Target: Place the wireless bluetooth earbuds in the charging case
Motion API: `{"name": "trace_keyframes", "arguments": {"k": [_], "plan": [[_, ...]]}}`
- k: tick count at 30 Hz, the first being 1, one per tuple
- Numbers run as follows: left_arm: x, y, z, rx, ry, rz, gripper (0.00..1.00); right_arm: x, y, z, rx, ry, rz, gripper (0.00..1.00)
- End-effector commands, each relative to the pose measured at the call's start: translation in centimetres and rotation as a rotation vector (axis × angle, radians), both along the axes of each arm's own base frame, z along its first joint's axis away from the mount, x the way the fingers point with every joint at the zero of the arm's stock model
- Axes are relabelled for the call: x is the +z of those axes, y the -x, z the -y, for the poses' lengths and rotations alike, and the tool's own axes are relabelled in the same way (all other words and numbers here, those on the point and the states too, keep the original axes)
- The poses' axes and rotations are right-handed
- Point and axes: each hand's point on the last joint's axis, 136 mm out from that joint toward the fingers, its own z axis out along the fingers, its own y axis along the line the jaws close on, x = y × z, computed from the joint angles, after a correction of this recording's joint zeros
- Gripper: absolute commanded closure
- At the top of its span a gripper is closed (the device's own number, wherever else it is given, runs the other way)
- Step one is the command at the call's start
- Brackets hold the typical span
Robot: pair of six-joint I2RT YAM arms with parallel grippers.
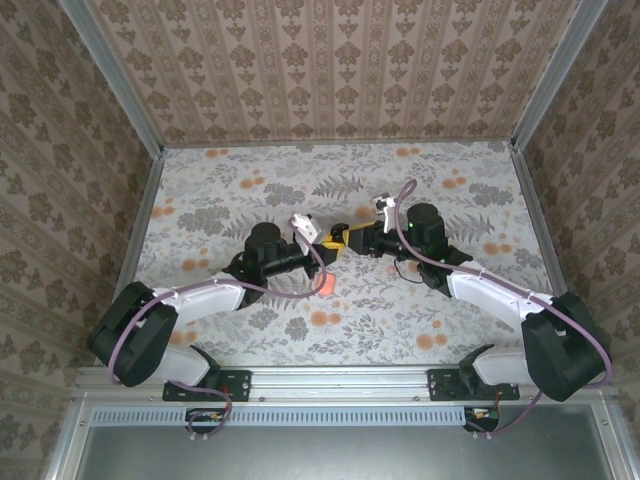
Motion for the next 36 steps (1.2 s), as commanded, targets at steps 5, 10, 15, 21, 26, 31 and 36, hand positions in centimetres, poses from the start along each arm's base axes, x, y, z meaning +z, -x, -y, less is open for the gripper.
{"name": "trace_keyframes", "arguments": {"k": [5,10,15,21,26,31,36], "plan": [[3.6,0.6,0.3,-0.057,0.064,0.067,0.90,4.2,1.0,1.0,-0.003,-0.005,0.112,0.46],[3.9,1.4,0.3,-0.099,0.064,0.066,0.90,6.1,2.2,2.4,0.016,0.004,0.163,0.38],[4.2,2.6,0.3,-0.176,0.058,0.054,0.90,7.2,3.7,3.6,0.085,0.042,0.235,0.30],[4.6,3.6,0.3,-0.233,0.064,0.057,0.90,7.1,6.1,4.1,0.256,0.168,0.339,0.23],[5.0,4.2,0.3,-0.264,0.063,0.065,0.90,6.8,7.7,4.1,0.353,0.236,0.534,0.18],[5.3,4.7,0.1,-0.280,0.061,0.074,0.90,5.8,7.3,4.5,0.360,0.322,0.639,0.13],[5.4,5.0,-0.1,-0.286,0.061,0.079,0.90,4.7,6.9,4.0,0.410,0.346,0.611,0.13]]}}
